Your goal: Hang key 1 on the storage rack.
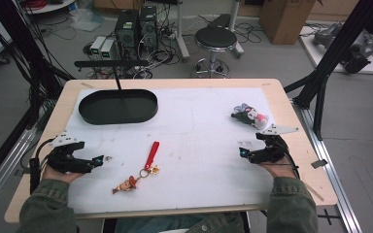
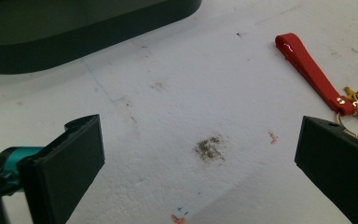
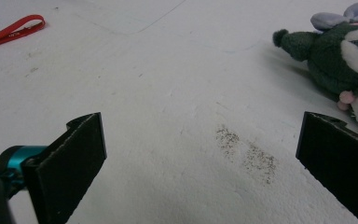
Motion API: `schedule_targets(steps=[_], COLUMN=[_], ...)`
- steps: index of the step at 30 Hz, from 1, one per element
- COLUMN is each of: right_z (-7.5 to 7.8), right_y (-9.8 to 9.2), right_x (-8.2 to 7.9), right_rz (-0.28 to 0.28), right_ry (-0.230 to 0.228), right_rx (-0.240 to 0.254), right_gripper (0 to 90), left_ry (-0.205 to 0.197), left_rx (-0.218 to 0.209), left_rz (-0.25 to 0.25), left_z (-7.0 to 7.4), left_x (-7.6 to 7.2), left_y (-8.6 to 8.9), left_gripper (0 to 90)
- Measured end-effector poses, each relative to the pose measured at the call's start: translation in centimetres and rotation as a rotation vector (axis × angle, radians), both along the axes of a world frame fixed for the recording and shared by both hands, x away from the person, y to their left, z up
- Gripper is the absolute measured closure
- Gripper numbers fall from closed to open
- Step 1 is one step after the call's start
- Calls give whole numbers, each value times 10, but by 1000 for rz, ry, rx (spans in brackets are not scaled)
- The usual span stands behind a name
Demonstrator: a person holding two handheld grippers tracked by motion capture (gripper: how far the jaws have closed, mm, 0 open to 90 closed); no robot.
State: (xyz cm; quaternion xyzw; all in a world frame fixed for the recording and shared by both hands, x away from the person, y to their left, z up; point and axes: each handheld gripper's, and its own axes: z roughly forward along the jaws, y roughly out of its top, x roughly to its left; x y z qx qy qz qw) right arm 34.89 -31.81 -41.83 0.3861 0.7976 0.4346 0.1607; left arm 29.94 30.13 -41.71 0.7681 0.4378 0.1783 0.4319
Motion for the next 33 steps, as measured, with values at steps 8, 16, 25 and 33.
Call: schedule_targets(steps=[8,16,25,33], right_z=[1,-1,-1,-4], right_y=[-1,-1,-1,0], right_x=[-1,0,1,3], right_rz=[-6,-10,-9,-22], right_ry=[0,6,9,26], right_rx=[0,-17,-15,-26], right_gripper=[4,4,4,4], left_ry=[0,2,10,24], left_rx=[-8,-2,0,-5], left_rz=[5,6,6,-4], left_z=[0,0,-1,1], left_x=[0,0,2,5], left_y=[1,1,1,-3], left_gripper=[17,17,17,17])
